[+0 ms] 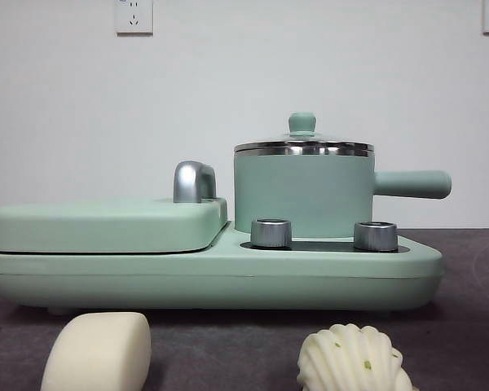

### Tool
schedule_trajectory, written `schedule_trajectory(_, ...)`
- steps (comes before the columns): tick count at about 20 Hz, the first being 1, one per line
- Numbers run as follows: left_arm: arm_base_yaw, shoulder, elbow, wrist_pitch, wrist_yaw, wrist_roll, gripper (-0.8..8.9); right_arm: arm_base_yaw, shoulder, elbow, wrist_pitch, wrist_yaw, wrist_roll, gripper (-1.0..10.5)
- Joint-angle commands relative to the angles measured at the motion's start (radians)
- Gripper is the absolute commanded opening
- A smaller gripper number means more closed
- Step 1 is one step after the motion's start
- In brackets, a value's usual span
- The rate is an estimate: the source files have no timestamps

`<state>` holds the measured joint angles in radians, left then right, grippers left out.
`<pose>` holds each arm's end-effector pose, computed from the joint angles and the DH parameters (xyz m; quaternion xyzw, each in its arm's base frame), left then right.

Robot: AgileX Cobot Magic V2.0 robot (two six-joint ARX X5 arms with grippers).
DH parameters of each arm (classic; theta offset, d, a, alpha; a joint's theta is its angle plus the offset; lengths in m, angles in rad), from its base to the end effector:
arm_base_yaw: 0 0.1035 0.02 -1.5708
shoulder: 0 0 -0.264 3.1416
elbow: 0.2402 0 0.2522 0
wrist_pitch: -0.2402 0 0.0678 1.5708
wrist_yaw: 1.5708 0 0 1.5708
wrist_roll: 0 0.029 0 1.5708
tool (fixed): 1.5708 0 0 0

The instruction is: Put the buns in a small steamer

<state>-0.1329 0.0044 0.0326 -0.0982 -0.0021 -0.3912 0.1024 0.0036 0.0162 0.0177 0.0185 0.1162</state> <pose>0.0949 -0.0126 0.1648 -0.1915 0.0469 -0.0573 0.9787 0.0965 0.0094 0.1705 0.0589 -0.0127 0.0427 0.9973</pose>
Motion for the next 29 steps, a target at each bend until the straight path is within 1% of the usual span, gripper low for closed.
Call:
schedule_trajectory(1, 0.000, -0.001, -0.016, 0.093, -0.001, -0.261, 0.07, 0.000, 0.000, -0.002, 0.015, -0.027, 0.260, 0.2)
schedule_trajectory(2, 0.000, -0.001, -0.016, 0.127, -0.001, -0.294, 0.07, 0.000, 0.000, -0.002, 0.026, -0.047, 0.292, 0.2)
schedule_trajectory(3, 0.000, -0.001, -0.016, 0.170, -0.001, -0.309, 0.07, 0.000, 0.000, -0.002, 0.049, -0.078, 0.311, 0.2)
schedule_trajectory(4, 0.000, -0.001, -0.015, 0.223, -0.001, -0.302, 0.07, 0.000, 0.000, -0.002, 0.082, -0.112, 0.317, 0.2)
schedule_trajectory(7, 0.000, -0.001, -0.007, 0.386, 0.000, -0.298, 0.07, 0.000, 0.000, 0.007, 0.209, -0.179, 0.318, 0.2)
schedule_trajectory(9, 0.000, -0.001, 0.006, 0.441, 0.013, -0.298, 0.07, 0.000, 0.000, 0.036, 0.244, -0.183, 0.318, 0.1)
schedule_trajectory(12, 0.000, -0.001, 0.058, 0.423, 0.029, -0.294, 0.07, 0.000, 0.001, 0.114, 0.229, -0.176, 0.317, 0.1)
schedule_trajectory(15, 0.000, 0.008, 0.130, 0.368, 0.029, -0.249, 0.08, 0.000, 0.021, 0.209, 0.150, -0.176, 0.318, 0.1)
schedule_trajectory(17, 0.000, 0.028, 0.194, 0.290, 0.029, -0.231, 0.08, 0.000, 0.048, 0.283, 0.062, -0.177, 0.317, 0.1)
schedule_trajectory(21, 0.000, 0.108, 0.362, 0.058, 0.070, -0.218, 0.09, 0.000, 0.145, 0.430, -0.095, -0.179, 0.308, 0.1)
schedule_trajectory(23, 0.000, 0.162, 0.451, -0.043, 0.102, -0.197, 0.10, 0.000, 0.201, 0.496, -0.142, -0.188, 0.277, 0.1)
schedule_trajectory(26, 0.000, 0.256, 0.583, -0.156, 0.125, -0.116, 0.10, 0.000, 0.291, 0.587, -0.183, -0.224, 0.231, 0.1)
schedule_trajectory(29, 0.000, 0.352, 0.692, -0.231, 0.142, -0.024, 0.10, 0.000, 0.383, 0.678, -0.233, -0.265, 0.181, 0.1)
